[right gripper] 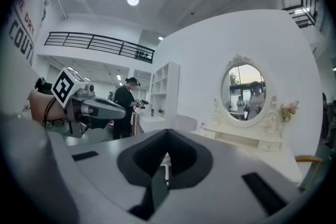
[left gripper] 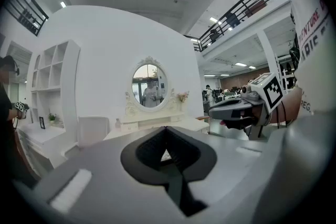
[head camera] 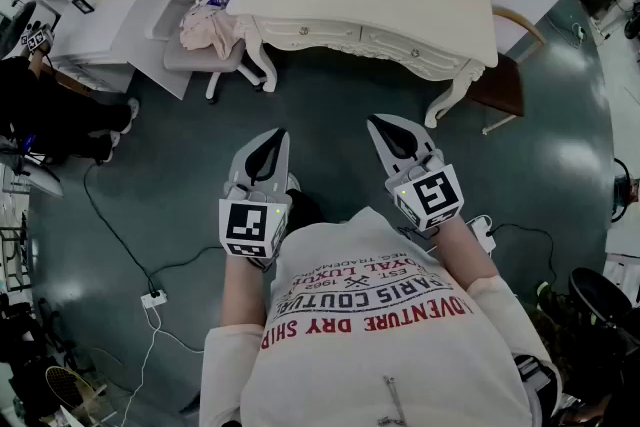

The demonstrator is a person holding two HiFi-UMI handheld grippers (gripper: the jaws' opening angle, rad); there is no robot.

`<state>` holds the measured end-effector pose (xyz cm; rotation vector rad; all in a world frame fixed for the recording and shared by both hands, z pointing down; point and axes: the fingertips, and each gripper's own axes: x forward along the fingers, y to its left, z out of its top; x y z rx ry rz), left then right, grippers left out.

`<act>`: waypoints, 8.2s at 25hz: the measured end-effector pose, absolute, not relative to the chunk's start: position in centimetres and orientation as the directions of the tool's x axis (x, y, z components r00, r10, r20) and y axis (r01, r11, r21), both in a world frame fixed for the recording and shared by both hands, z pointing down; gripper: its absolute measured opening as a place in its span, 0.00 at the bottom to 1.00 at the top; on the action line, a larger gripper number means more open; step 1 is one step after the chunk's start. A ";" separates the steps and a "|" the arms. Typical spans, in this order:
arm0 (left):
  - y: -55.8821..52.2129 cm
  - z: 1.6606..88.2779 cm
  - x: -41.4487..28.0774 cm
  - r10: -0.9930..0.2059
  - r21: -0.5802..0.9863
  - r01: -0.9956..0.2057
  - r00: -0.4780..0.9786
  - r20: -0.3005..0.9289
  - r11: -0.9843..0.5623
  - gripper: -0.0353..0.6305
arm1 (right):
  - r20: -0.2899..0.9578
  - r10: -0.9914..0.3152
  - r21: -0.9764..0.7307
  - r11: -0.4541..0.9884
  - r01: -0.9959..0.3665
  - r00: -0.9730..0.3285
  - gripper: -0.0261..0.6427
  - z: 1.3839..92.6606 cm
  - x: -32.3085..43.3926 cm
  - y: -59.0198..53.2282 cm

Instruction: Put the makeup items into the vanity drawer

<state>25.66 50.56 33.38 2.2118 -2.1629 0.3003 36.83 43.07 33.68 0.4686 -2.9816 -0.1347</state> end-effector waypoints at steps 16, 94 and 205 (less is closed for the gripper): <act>49.3 33.7 26.4 -0.981 -0.112 -0.991 0.046 0.187 -0.068 0.07 | 0.100 -0.310 0.050 0.951 -0.307 -0.945 0.05 34.2 36.9 41.8; -7.2 46.0 -8.7 -0.868 0.125 -0.978 0.206 0.452 -0.167 0.07 | 0.799 -0.152 -0.095 0.924 -0.371 -0.582 0.36 61.2 2.3 -9.7; -10.8 42.1 -11.5 -0.821 0.075 -0.897 0.430 0.375 -0.436 0.07 | 0.796 -0.480 0.045 0.655 -0.755 -0.368 0.11 52.3 6.5 -17.3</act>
